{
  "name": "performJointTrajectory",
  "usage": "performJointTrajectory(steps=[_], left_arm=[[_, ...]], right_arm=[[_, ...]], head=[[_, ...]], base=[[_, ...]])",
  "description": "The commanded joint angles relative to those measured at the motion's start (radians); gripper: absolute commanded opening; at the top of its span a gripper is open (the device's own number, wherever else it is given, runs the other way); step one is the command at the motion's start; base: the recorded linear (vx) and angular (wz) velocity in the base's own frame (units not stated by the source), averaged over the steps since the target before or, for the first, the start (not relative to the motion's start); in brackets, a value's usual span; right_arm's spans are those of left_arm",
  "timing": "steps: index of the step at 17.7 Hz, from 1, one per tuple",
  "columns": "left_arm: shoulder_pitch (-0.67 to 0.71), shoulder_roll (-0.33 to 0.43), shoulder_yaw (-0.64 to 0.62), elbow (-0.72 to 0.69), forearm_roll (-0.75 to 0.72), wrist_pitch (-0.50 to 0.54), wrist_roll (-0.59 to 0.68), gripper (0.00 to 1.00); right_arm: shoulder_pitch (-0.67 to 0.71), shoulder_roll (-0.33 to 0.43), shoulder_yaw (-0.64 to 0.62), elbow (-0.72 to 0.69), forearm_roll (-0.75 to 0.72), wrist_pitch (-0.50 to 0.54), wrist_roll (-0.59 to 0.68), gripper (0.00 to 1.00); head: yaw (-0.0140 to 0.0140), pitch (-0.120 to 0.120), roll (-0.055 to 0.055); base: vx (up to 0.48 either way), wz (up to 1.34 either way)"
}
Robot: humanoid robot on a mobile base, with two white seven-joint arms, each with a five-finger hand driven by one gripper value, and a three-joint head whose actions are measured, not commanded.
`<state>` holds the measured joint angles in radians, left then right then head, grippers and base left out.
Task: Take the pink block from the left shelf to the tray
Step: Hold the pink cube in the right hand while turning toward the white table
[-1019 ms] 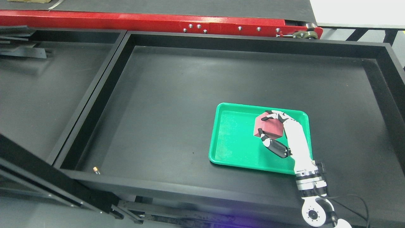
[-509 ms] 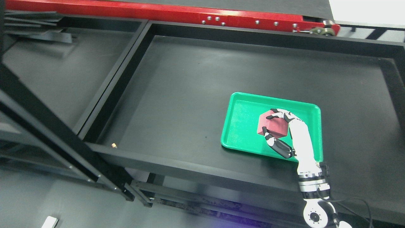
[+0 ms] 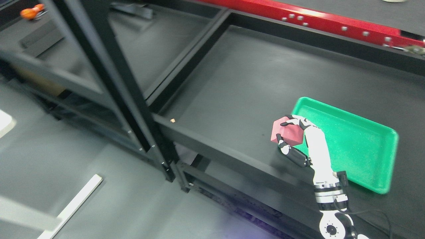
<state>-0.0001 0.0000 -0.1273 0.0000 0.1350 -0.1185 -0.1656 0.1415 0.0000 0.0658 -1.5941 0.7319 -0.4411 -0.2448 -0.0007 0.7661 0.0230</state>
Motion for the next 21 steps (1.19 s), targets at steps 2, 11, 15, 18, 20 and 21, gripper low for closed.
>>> performJointTrajectory(steps=[2,11,15,18,20,21], left_arm=[[0.02,0.017,0.0,-0.017,0.0,0.0,0.0,1.0],[0.02,0.017,0.0,-0.017,0.0,0.0,0.0,1.0],[0.02,0.017,0.0,-0.017,0.0,0.0,0.0,1.0],[0.02,0.017,0.0,-0.017,0.0,0.0,0.0,1.0],[0.02,0.017,0.0,-0.017,0.0,0.0,0.0,1.0],[0.02,0.017,0.0,-0.017,0.0,0.0,0.0,1.0]], right_arm=[[0.012,-0.017,-0.015,-0.017,0.0,-0.008,-0.001,0.06],[0.018,-0.017,-0.017,-0.017,0.0,-0.014,-0.001,0.06],[0.018,-0.017,-0.015,-0.017,0.0,-0.014,-0.001,0.06],[0.02,-0.017,-0.015,-0.018,0.0,-0.014,-0.001,0.06],[0.018,-0.017,-0.015,-0.018,0.0,-0.014,-0.001,0.06],[0.018,-0.017,-0.015,-0.018,0.0,-0.014,-0.001,0.06]], head=[[0.0,0.0,0.0],[0.0,0.0,0.0],[0.0,0.0,0.0],[0.0,0.0,0.0],[0.0,0.0,0.0],[0.0,0.0,0.0]], base=[[-0.122,0.68],[-0.11,0.64],[-0.102,0.59],[-0.082,0.56],[-0.056,0.56],[-0.028,0.59]])
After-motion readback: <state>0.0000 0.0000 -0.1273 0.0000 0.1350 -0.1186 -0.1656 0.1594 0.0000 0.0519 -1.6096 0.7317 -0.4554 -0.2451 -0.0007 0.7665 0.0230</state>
